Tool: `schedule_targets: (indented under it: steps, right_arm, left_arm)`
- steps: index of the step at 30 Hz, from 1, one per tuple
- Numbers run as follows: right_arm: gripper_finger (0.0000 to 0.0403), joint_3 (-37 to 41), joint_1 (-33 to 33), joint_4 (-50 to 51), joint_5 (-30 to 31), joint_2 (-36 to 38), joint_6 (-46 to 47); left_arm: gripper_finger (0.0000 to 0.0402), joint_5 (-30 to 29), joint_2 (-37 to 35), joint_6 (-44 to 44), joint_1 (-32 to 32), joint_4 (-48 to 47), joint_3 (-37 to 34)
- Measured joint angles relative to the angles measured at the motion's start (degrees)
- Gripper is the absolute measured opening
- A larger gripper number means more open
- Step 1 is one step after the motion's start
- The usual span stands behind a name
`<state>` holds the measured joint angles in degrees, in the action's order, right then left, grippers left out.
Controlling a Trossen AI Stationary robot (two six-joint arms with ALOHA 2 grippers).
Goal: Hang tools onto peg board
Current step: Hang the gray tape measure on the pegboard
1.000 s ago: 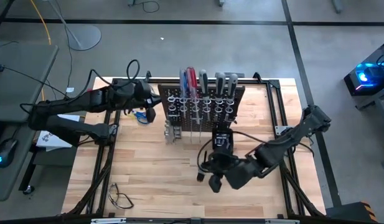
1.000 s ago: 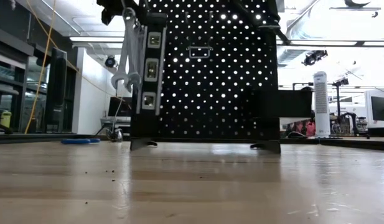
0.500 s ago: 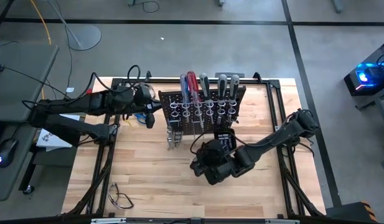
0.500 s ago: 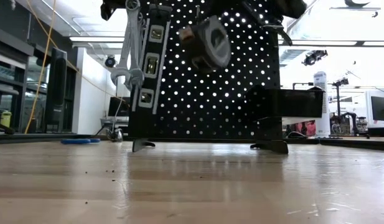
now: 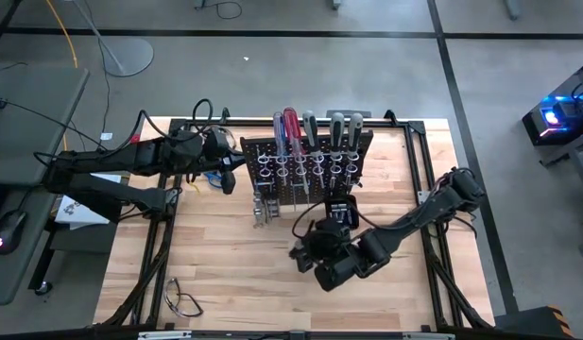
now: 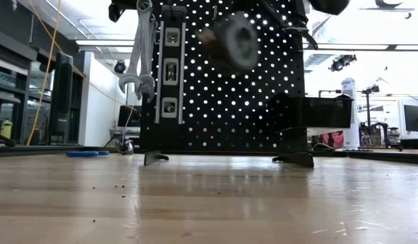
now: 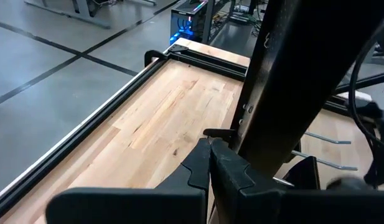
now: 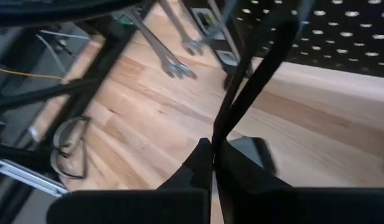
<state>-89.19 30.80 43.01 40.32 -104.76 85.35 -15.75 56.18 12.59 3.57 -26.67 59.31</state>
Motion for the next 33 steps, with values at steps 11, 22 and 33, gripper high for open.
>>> schedule_targets:
  steps: [11,22,33]
  right_arm:
    - [0.0000,0.02,-0.82,-3.42,-1.04,-1.94,-0.26]
    - [0.0000,0.02,-0.97,-1.71,-2.09,-2.09,3.67]
    - [0.0000,0.02,-2.74,-1.75,-2.80,-2.31,4.61]
  left_arm:
    - [0.0000,-0.04,0.00,2.68,0.00,-0.02,0.02]
    - [0.0000,0.17,0.00,5.66,0.00,-0.20,0.02]
    - [0.0000,0.17,0.00,4.67,0.00,-0.75,0.02]
